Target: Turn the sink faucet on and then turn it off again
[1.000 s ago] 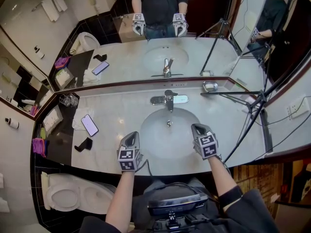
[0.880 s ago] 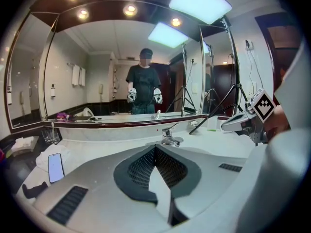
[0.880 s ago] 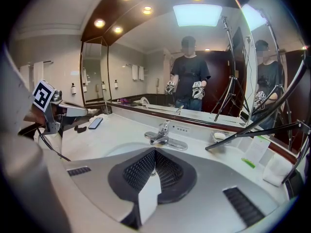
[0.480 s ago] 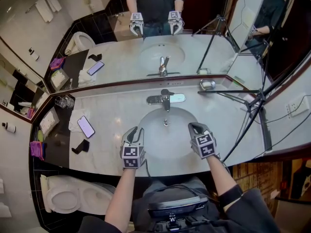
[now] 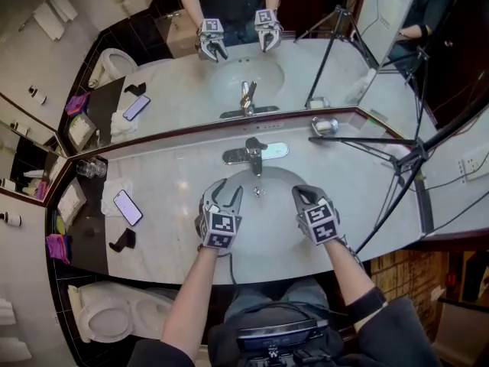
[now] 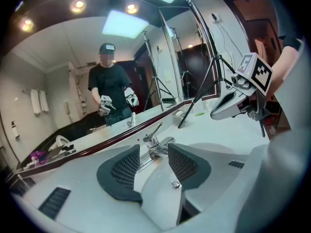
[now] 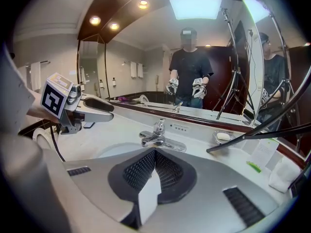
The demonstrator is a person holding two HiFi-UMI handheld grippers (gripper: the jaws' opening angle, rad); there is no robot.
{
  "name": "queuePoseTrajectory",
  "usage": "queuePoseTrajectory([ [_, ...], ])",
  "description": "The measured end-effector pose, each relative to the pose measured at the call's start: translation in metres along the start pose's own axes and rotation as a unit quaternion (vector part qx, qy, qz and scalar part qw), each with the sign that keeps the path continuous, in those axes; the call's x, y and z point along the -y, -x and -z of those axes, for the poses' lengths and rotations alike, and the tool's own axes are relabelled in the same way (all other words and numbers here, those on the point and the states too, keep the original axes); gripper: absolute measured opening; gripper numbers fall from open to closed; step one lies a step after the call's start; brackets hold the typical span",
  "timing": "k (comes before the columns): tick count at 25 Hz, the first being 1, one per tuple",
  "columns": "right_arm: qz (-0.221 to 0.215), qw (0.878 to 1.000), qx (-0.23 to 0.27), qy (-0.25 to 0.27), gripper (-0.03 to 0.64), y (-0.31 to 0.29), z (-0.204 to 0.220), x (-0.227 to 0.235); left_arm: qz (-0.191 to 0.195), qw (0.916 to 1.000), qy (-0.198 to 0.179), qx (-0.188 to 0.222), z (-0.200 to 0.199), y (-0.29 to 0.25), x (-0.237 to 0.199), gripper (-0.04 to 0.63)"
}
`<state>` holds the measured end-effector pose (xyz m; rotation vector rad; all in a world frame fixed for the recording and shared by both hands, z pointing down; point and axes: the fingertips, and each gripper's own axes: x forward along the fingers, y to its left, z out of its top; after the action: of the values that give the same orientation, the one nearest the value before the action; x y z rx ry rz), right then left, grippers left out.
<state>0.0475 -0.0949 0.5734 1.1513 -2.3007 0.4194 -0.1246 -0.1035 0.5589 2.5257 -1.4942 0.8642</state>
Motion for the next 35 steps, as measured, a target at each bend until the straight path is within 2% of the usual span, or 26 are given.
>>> queuePoseTrajectory([
  [9,-0.011,1.0,0.003,-0.015,0.021,-0.033,0.004,0.014,0.05,0.9935,-0.101,-0.017,-0.02,-0.092,0.018,0.21],
  [17,-0.016,0.999,-0.004,-0.033,0.021,-0.054,0.021,0.019,0.067,0.9838,-0.165,-0.026,-0.027,-0.154,0.019,0.21],
  [25,-0.01,0.999,-0.022,-0.047,0.023,-0.057,0.05,0.031,0.089,0.9746,-0.204,-0.027,-0.024,-0.189,0.037,0.21],
  [35,-0.007,0.998,-0.031,-0.059,0.022,-0.057,0.066,0.035,0.077,0.972,-0.221,-0.024,-0.019,-0.191,0.042,0.21],
])
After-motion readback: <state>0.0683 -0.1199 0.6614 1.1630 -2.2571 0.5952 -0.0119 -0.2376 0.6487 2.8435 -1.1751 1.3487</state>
